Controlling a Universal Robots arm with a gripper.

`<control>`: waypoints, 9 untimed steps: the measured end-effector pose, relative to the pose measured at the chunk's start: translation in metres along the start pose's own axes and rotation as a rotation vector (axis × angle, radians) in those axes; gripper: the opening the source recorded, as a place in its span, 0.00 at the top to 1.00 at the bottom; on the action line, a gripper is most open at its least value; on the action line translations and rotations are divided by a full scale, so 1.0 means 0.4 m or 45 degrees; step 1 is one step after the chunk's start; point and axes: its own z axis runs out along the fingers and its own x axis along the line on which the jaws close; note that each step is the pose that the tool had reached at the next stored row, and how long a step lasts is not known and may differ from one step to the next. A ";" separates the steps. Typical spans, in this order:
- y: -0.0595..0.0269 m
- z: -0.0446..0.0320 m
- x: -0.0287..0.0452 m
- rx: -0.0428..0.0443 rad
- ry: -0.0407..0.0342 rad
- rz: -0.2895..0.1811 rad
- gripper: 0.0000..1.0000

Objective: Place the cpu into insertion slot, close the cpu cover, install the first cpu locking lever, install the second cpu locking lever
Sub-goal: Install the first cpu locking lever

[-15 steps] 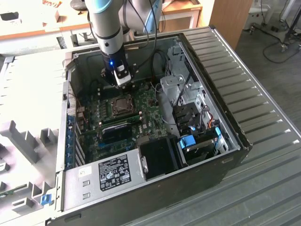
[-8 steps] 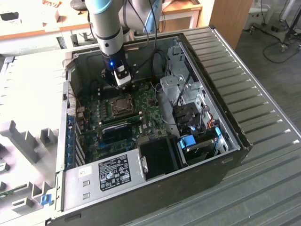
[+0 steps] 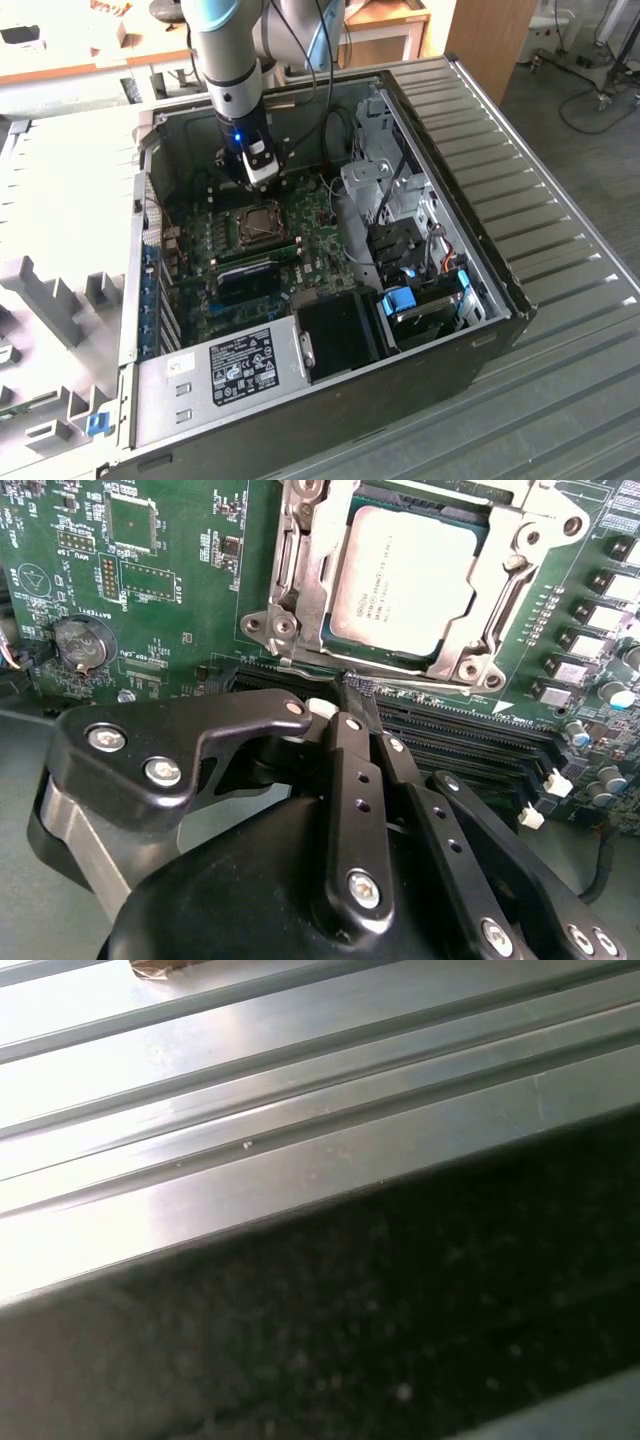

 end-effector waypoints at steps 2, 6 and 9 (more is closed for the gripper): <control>0.001 0.001 0.000 0.003 -0.0007 0.000 0.89; 0.005 0.002 0.000 0.006 -0.0019 0.000 0.89; 0.011 0.003 -0.003 0.007 -0.0028 0.001 0.89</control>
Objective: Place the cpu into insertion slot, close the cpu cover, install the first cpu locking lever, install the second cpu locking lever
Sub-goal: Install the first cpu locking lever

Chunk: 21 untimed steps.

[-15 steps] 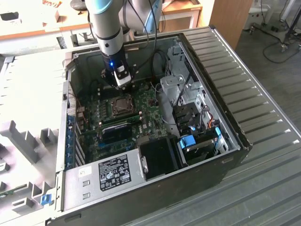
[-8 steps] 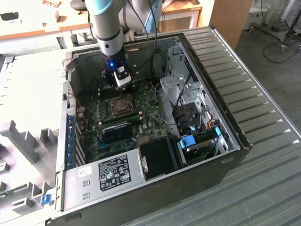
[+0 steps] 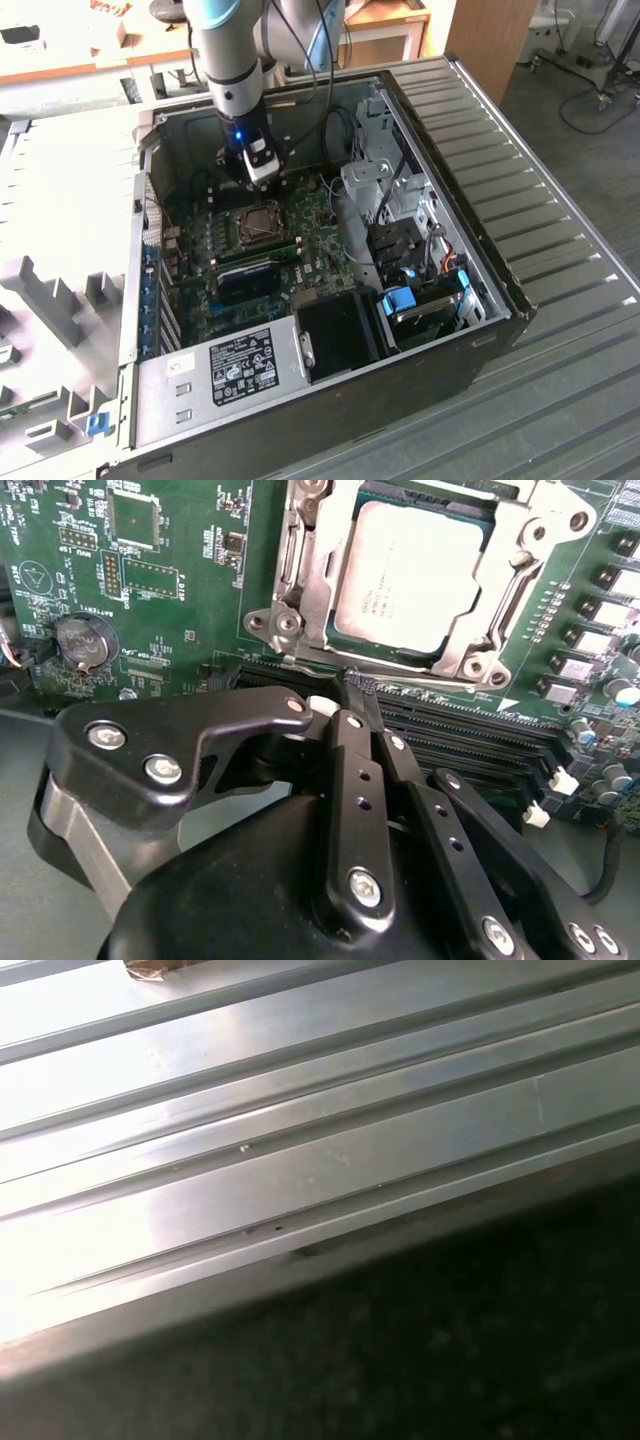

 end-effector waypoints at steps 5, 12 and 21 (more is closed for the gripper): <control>0.007 0.001 -0.004 0.003 -0.0010 0.002 0.89; 0.009 -0.004 -0.004 0.003 -0.0010 0.002 0.89; 0.009 -0.013 -0.005 0.008 -0.0012 0.002 0.89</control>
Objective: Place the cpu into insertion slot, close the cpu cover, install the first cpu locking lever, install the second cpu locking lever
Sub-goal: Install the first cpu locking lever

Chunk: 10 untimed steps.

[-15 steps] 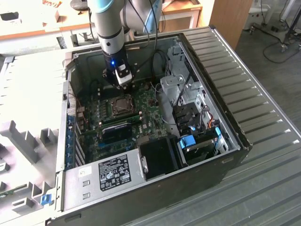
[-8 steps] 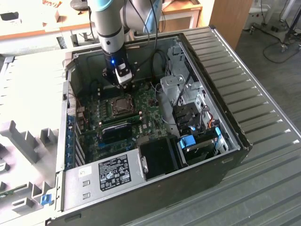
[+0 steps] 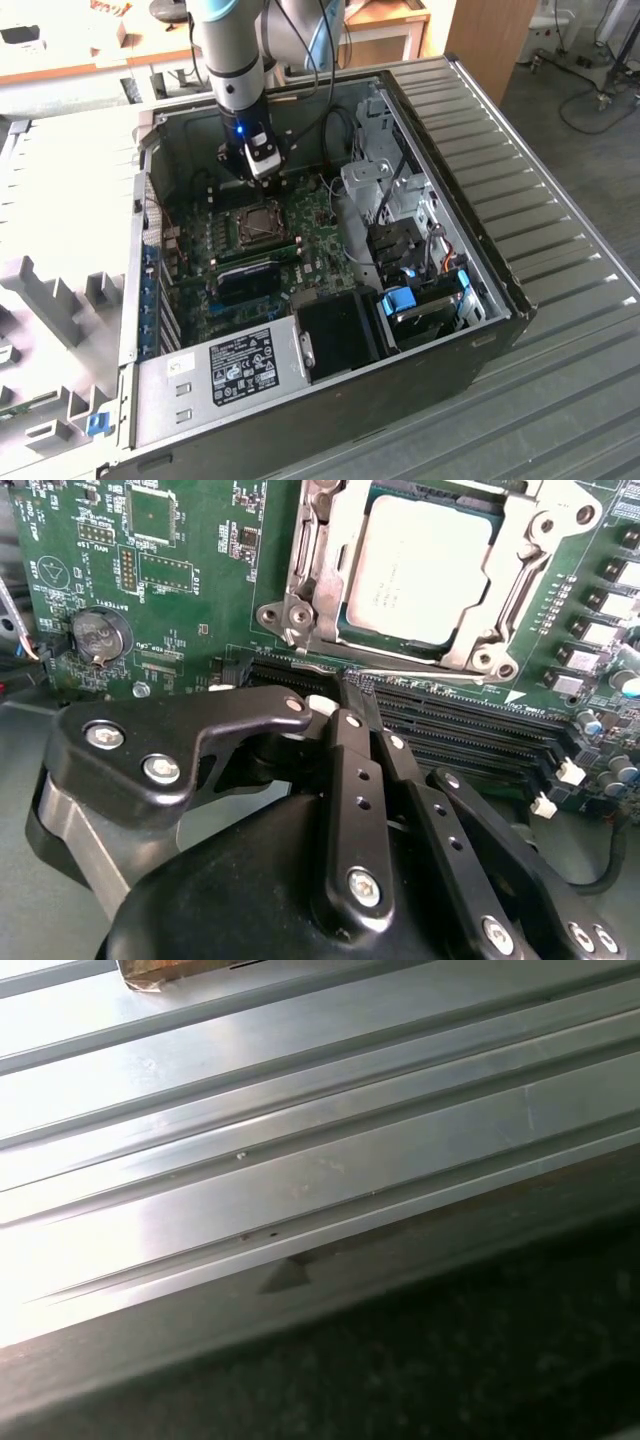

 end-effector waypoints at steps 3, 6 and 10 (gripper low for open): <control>0.000 0.000 0.000 0.005 -0.0019 -0.001 0.89; 0.000 0.001 0.000 0.014 -0.0049 -0.001 0.89; 0.000 0.002 0.000 0.030 -0.0106 -0.003 0.89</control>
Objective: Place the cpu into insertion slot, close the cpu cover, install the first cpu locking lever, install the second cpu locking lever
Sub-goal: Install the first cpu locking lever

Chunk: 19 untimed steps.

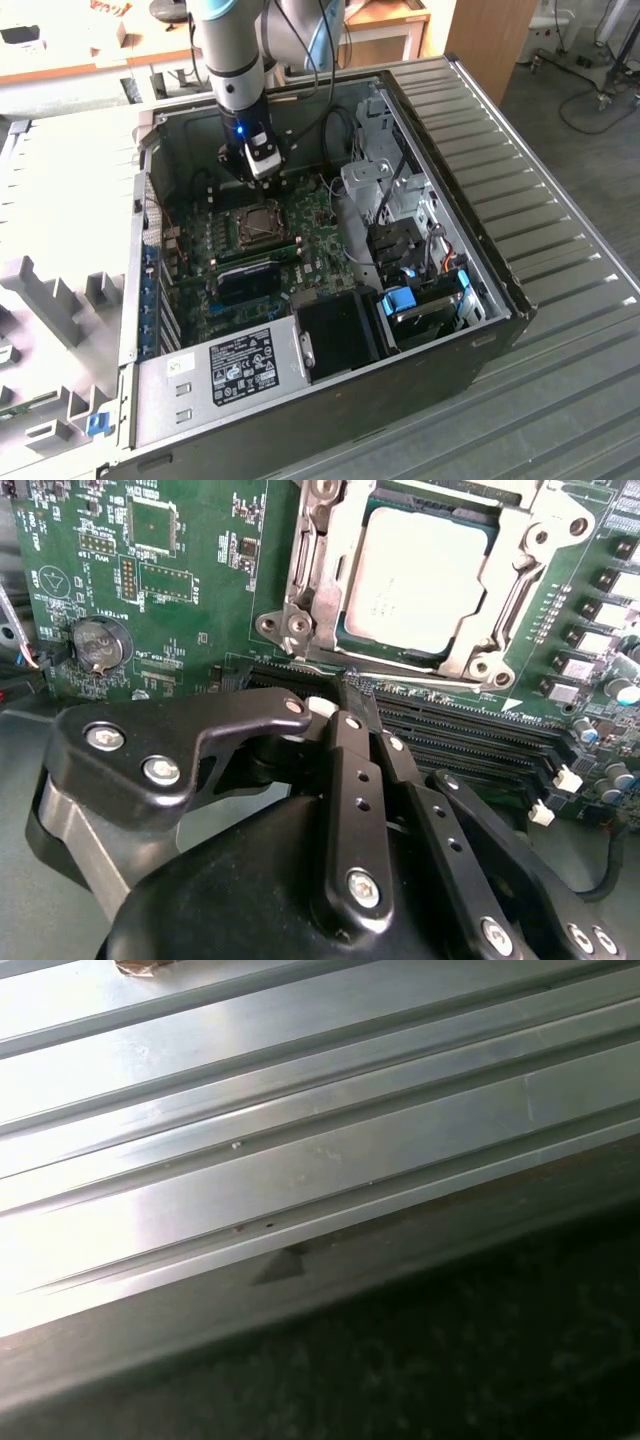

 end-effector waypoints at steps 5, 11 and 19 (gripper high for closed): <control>-0.001 0.005 0.001 0.019 -0.0102 -0.002 0.89; -0.001 0.010 0.001 0.023 -0.0153 -0.003 0.89; 0.001 -0.011 -0.001 0.023 -0.0153 -0.003 0.89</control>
